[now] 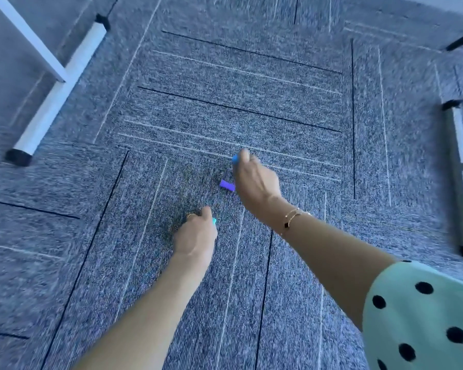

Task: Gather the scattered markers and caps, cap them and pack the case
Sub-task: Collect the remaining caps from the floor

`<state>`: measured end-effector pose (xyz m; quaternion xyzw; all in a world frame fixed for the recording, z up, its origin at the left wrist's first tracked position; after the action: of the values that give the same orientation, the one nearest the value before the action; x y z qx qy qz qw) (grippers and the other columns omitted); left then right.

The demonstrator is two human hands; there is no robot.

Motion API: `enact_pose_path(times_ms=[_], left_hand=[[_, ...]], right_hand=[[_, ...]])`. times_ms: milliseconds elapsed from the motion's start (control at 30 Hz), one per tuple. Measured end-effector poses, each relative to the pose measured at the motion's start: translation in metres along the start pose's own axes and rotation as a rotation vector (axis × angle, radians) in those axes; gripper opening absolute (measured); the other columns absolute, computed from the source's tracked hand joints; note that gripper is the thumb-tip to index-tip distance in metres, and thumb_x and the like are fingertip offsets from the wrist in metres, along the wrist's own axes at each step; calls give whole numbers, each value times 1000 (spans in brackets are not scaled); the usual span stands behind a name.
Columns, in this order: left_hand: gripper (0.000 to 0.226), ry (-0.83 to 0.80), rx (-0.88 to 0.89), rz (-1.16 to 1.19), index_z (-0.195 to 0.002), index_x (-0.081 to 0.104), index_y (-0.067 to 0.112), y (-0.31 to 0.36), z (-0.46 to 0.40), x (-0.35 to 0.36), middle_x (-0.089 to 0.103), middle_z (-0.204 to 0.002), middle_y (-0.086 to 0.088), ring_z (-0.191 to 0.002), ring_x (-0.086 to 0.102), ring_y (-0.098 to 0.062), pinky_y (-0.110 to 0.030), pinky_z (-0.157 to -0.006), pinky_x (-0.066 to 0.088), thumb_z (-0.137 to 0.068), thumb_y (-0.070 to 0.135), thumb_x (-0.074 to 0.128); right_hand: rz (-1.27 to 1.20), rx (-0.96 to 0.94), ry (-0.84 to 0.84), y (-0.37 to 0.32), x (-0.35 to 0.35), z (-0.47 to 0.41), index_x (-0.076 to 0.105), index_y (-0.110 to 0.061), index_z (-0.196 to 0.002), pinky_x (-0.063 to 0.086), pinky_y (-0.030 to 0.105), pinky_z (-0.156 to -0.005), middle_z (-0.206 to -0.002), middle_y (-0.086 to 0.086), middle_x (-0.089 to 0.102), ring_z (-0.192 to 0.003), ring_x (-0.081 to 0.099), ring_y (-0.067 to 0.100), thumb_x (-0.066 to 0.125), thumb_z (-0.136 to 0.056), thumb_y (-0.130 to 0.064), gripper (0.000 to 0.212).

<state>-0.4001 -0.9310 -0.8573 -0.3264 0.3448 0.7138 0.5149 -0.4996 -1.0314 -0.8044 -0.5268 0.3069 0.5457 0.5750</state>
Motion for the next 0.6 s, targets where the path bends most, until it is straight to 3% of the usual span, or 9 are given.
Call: enact_pose_path(times_ms=[67, 133, 300, 400, 467, 600], left_hand=[[26, 5, -1, 10, -125, 36, 8, 0, 0, -1, 59, -103, -15, -87, 65, -29, -38, -69, 52, -102, 20, 36], [25, 8, -5, 21, -124, 37, 9, -1, 0, -1, 60, -103, -16, -90, 65, -31, -39, -72, 51, -101, 17, 35], [21, 33, 15, 45, -120, 39, 9, -1, 0, -2, 59, -101, -16, -89, 65, -32, -38, -68, 51, -101, 17, 36], [19, 24, 32, 94, -117, 40, 8, -1, 2, -2, 59, -99, -15, -86, 65, -32, -39, -68, 53, -101, 18, 37], [19, 21, 57, 124, -114, 40, 8, -2, 4, -4, 58, -93, -12, -79, 65, -27, -37, -65, 55, -102, 22, 36], [21, 23, 54, 181, -112, 42, 8, -7, 19, -7, 55, -86, -6, -63, 54, -16, -29, -53, 46, -101, 25, 38]], right_hand=[[45, -150, -80, -25, 14, 7, 36, -7, -125, 44, 25, -46, -104, 15, 52, -55, 48, 17, 37, -98, -4, 27], [131, -227, -162, -37, 31, 16, 36, -9, -126, 48, 26, -49, -104, 13, 50, -53, 44, 14, 36, -100, -10, 26], [339, -227, -163, -39, 33, 16, 35, -10, -126, 40, 21, -54, -88, 5, 39, -52, 35, 8, 30, -102, -19, 26], [458, -207, -159, -32, 35, 18, 38, -8, -120, 31, 20, -42, -70, 1, 35, -52, 34, 8, 30, -103, -19, 22], [484, -215, -178, -28, 38, 24, 38, -7, -119, 24, 21, -38, -67, 1, 33, -51, 34, 8, 30, -103, -17, 20], [491, -184, -222, -13, 43, 39, 35, -6, -123, 27, 21, -37, -67, 1, 39, -49, 35, 6, 28, -103, -17, 23]])
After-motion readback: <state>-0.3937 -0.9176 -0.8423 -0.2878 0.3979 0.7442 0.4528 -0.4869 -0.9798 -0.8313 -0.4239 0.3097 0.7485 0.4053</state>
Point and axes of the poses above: each hand's wrist, its own z-axis away from the middle knuckle, its own x-axis out of the palm, y = z × x, the point moved 8 cm from there along -z, towards the middle knuckle
